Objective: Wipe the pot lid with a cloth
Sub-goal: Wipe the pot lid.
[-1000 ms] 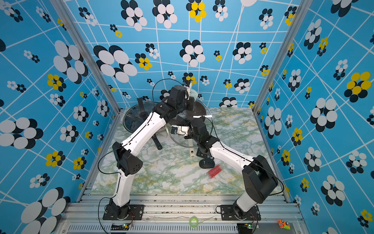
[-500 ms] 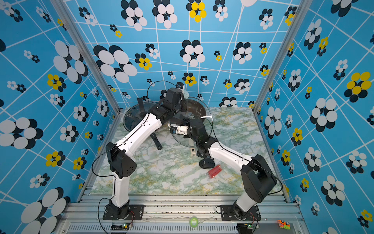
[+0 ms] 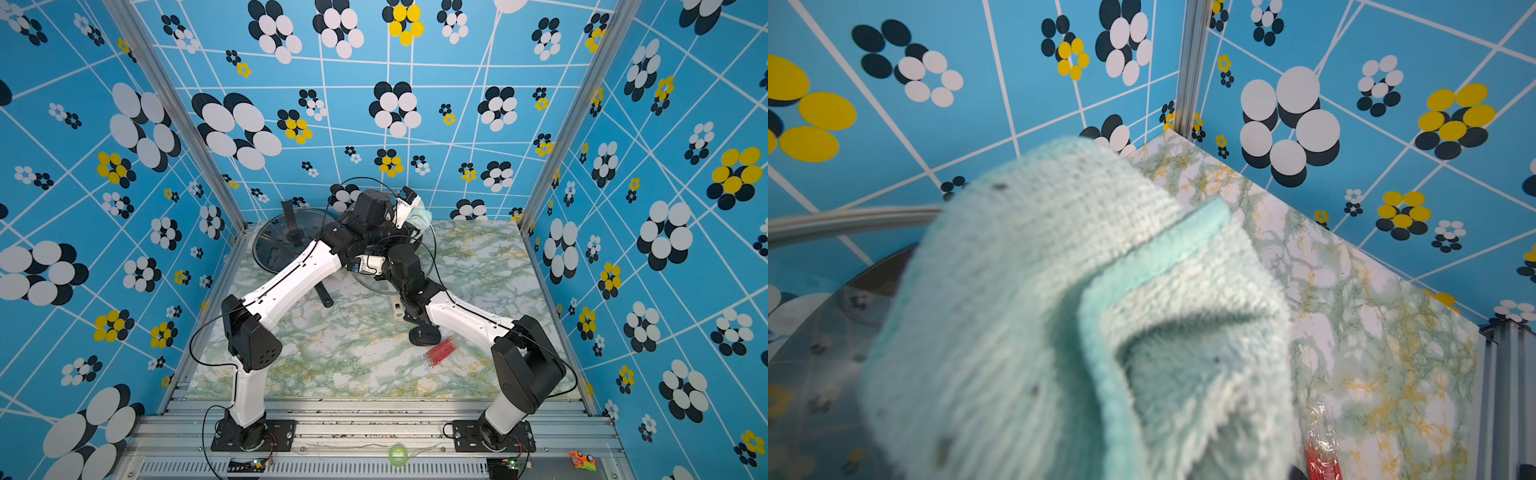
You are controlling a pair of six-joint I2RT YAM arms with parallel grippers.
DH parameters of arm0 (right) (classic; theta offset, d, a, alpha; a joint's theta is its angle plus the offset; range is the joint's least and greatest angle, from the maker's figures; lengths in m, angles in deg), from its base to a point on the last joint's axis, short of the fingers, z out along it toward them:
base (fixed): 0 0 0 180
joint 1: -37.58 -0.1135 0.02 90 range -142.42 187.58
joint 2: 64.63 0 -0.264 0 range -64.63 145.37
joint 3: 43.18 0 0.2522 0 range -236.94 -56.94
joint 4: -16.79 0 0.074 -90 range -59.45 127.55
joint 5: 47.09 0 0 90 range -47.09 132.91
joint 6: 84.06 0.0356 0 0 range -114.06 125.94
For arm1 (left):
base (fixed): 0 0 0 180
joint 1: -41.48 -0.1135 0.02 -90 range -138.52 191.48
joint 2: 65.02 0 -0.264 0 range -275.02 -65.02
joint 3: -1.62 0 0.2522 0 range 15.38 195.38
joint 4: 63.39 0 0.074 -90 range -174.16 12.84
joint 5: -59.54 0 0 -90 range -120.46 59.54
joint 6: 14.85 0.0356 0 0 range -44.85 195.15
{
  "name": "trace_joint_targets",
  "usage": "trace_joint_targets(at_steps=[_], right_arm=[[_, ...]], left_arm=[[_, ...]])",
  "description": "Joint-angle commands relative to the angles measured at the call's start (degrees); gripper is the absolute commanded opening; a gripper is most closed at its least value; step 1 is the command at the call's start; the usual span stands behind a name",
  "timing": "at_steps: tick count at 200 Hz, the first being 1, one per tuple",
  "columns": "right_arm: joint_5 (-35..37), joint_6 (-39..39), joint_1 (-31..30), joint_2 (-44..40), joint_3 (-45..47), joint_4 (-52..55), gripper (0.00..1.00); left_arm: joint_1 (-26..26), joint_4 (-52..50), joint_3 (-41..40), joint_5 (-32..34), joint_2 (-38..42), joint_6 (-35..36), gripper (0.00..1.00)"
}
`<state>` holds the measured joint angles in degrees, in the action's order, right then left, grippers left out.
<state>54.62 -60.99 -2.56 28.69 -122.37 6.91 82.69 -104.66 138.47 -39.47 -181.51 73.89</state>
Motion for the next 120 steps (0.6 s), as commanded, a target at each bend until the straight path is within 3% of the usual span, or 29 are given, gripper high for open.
trace_joint_targets(at_steps=[1, 24, 47, 87, 120], right_arm=[[0.17, -3.35, -0.9, -1.16, -5.41, -13.7, 0.0], [0.32, -3.84, -1.08, -1.08, -5.59, -13.75, 0.0], [0.47, -4.12, -1.34, -1.04, -5.76, -13.89, 0.0], [0.78, -4.44, -1.7, -0.95, -6.07, -14.0, 0.0], [0.69, -4.26, -1.78, -0.68, -6.42, -13.54, 0.0]], left_arm=[[-2.32, -3.25, -0.23, 11.63, -0.33, -0.69, 0.0], [-5.08, -6.41, 2.33, 25.05, -2.16, -4.78, 0.0], [-7.54, -7.77, 2.87, 32.29, -2.74, -8.71, 0.0], [-9.97, -9.83, 2.47, 37.3, -2.94, -11.78, 0.0], [-9.21, -5.31, -0.62, 32.96, -0.83, -9.15, 0.0]])
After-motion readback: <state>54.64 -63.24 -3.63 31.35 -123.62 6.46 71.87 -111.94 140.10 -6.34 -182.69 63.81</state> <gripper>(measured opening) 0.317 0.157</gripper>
